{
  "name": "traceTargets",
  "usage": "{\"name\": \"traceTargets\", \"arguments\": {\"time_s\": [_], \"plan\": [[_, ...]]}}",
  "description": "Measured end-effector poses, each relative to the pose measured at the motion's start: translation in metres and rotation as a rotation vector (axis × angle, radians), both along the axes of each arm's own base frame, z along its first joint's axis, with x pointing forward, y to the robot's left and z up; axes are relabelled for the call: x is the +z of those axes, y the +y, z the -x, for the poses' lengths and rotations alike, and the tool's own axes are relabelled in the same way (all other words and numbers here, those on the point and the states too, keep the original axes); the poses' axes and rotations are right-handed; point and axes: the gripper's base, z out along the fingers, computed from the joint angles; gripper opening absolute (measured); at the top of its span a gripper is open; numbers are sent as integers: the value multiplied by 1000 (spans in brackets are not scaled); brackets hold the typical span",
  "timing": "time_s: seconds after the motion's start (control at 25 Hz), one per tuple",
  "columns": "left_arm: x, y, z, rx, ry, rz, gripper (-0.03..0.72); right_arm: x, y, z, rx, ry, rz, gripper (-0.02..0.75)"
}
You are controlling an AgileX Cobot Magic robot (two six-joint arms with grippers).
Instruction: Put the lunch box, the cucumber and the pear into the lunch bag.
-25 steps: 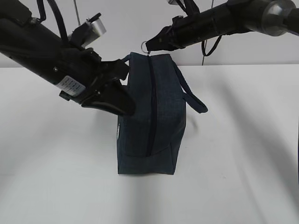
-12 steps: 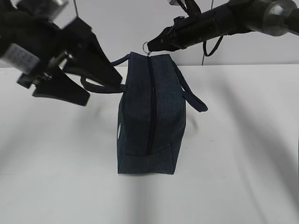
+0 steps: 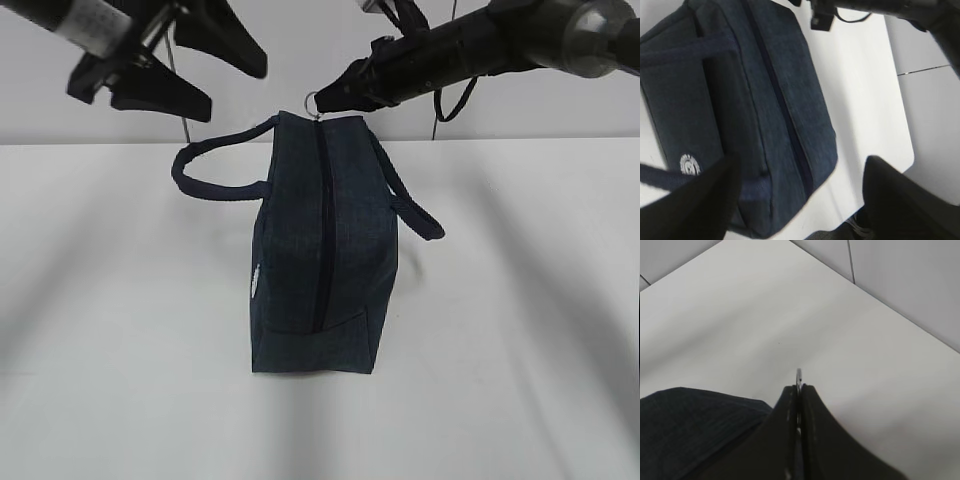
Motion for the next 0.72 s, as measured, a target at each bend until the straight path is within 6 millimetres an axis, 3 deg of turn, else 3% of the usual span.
{"name": "traceTargets", "arguments": {"time_s": [0.2, 0.36, 0.52, 0.72], "plan": [[-28, -18, -60, 6, 21, -17, 501, 0, 1, 1, 13, 7, -1, -16], [-44, -28, -96, 23, 12, -30, 501, 0, 1, 1, 14, 8, -1, -16], [-58, -30, -118, 57, 12, -76, 501, 0, 1, 1, 15, 8, -1, -16], [-73, -31, -127, 77, 28, -102, 489, 0, 1, 1, 15, 8, -1, -16]]}}
